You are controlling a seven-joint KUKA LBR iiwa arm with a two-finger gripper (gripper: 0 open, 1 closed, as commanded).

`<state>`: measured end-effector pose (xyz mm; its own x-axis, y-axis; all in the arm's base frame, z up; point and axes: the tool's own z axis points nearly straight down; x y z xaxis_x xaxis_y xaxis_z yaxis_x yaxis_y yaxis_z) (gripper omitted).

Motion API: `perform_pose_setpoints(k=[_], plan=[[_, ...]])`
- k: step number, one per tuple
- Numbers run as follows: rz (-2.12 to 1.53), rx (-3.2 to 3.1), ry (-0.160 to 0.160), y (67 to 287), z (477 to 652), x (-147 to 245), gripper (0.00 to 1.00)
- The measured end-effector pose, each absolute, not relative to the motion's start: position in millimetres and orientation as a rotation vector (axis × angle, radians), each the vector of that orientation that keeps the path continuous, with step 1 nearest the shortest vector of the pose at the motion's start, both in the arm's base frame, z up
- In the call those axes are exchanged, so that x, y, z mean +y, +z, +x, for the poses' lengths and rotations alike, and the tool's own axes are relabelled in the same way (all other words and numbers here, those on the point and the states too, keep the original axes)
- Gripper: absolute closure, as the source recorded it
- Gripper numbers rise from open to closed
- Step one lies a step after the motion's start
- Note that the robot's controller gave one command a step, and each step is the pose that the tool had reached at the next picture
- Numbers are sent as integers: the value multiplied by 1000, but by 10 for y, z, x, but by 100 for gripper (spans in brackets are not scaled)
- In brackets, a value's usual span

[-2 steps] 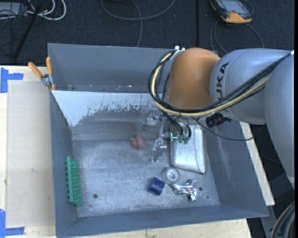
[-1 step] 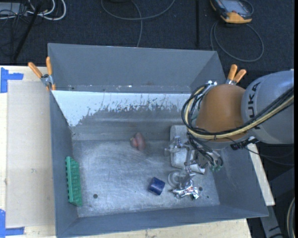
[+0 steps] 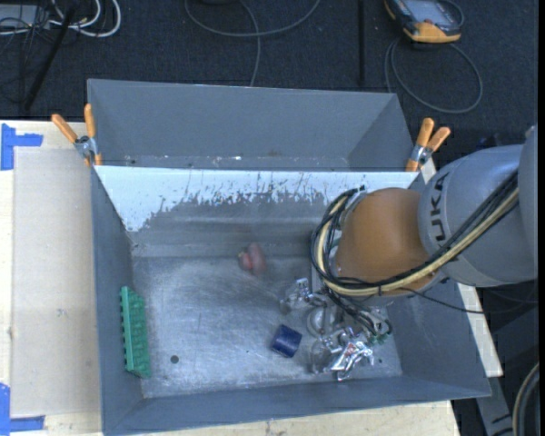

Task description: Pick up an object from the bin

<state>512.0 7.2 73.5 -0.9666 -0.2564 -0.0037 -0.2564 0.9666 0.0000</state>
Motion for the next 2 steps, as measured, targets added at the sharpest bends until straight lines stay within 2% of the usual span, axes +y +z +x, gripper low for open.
perform_pose_setpoints(k=[1, 2], plan=[[-442, 3108, -2, 718, 5249, 390, 0], [-438, 3112, 0, 732, 5244, 388, 100]])
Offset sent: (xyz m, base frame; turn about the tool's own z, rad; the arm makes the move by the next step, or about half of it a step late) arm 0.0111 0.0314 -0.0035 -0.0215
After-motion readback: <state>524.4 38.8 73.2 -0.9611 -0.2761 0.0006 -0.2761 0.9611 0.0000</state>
